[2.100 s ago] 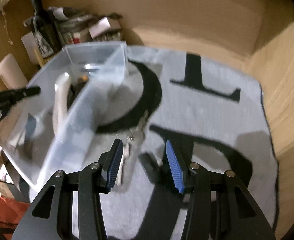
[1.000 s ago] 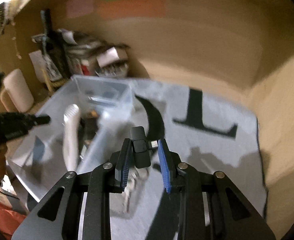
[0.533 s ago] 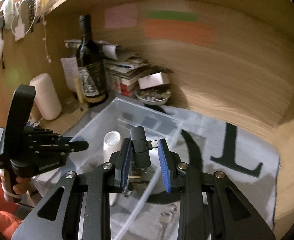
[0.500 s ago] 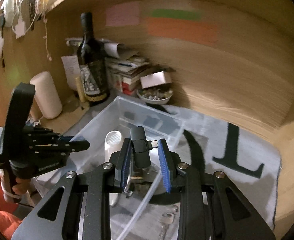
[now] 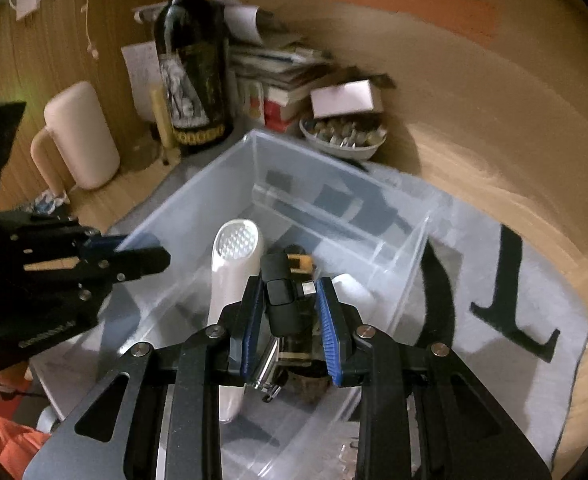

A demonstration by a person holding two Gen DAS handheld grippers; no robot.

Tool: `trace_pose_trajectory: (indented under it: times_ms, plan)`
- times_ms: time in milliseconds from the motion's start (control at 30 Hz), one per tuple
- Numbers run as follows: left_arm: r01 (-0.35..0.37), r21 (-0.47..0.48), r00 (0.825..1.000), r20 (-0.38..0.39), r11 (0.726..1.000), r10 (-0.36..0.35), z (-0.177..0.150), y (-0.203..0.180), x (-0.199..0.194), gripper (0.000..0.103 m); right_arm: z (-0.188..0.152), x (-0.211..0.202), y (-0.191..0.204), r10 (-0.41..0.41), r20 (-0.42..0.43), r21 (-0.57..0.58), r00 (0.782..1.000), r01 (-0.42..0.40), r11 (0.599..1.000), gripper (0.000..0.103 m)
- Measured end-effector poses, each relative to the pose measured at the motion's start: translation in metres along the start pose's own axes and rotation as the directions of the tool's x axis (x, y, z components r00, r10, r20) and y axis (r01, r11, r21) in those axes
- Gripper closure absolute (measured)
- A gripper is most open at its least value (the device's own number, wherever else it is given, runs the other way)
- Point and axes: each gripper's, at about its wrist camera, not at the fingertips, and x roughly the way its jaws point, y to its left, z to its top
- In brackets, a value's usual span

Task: Organize rigid objects
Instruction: 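Place the small black item into the clear box and release it, then grasp the silver keys on the mat with the right gripper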

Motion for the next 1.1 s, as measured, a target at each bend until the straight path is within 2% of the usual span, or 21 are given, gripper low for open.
trace_pose_trajectory:
  times_ms: [300, 400, 533, 667, 933, 1100]
  plan:
    - [0.0, 0.0, 1.0, -0.001, 1.0, 0.0, 0.0, 0.0, 0.0, 0.092, -0.001, 0.006, -0.001, 0.011, -0.012, 0.015, 1.0, -0.011, 1.0, 0.078]
    - [0.0, 0.0, 1.0, 0.0, 1.0, 0.0, 0.0, 0.0, 0.0, 0.092, -0.001, 0.001, 0.0, 0.002, 0.002, 0.008, 1.0, -0.002, 1.0, 0.072]
    - [0.0, 0.0, 1.0, 0.0, 1.0, 0.0, 0.0, 0.0, 0.0, 0.092, -0.001, -0.011, -0.001, -0.014, 0.035, 0.006, 0.999, 0.014, 1.0, 0.069]
    - [0.0, 0.0, 1.0, -0.001, 1.0, 0.0, 0.0, 0.0, 0.0, 0.092, -0.001, -0.029, -0.006, -0.048, 0.085, 0.018, 0.995, 0.047, 0.999, 0.062]
    - [0.0, 0.0, 1.0, 0.0, 1.0, 0.0, 0.0, 0.0, 0.0, 0.092, -0.014, -0.059, -0.031, -0.124, 0.135, 0.092, 0.983, 0.112, 0.989, 0.062]
    - [-0.001, 0.002, 1.0, 0.0, 1.0, 0.001, 0.0, -0.001, 0.0, 0.092, -0.029, -0.068, -0.046, -0.175, 0.12, 0.143, 0.977, 0.158, 0.977, 0.062]
